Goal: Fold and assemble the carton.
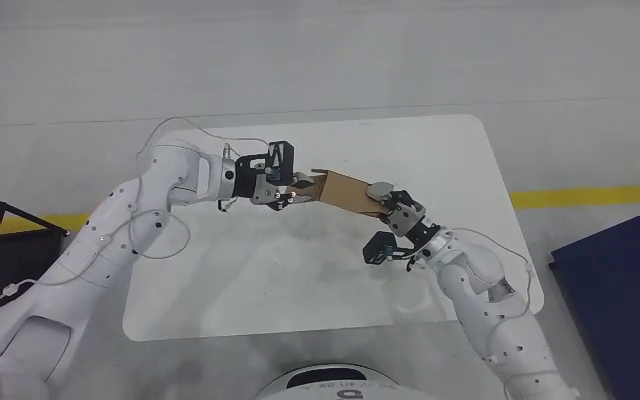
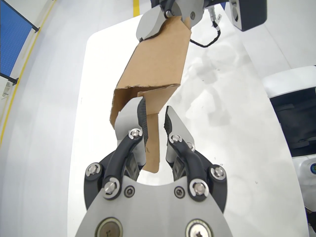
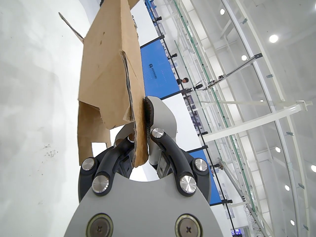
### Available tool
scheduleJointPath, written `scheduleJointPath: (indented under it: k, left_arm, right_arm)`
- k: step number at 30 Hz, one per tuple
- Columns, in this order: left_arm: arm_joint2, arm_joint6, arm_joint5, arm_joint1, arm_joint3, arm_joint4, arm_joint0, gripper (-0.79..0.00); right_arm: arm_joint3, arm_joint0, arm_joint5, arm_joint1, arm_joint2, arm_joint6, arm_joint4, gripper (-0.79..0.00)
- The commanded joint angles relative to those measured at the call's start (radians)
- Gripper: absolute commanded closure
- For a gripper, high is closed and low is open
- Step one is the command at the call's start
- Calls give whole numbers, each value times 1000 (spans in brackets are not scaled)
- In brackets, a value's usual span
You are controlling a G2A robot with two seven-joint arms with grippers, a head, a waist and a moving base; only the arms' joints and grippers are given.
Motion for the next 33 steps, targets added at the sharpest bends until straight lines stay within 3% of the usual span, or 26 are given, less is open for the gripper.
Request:
scheduleJointPath:
  k: [1,7,16,21,24,25,33]
  left_arm:
    - [-14,0,0,6,10,-3,4,-249]
    - [-22,-36,0,18,5,-23,15,-259]
    - [50,-92,0,-2,-9,-67,-29,-314]
    - [91,-115,0,-4,-7,-77,-54,-234]
    - [109,-114,0,-5,-2,-92,-65,-18]
    - [114,-111,0,-5,1,-97,-68,0]
    - [135,-90,0,-15,27,-122,-85,0]
  right_arm:
    - [1,-3,2,1,3,-2,4,0]
    - [-8,-3,0,3,-1,-2,2,0]
    - [-23,10,-2,4,-24,17,-18,0]
    - [-24,8,7,5,-23,25,-11,0]
    - [-20,9,13,5,-22,36,-2,0]
    - [-20,9,16,5,-23,38,-1,0]
    - [-14,8,36,4,-26,80,-6,0]
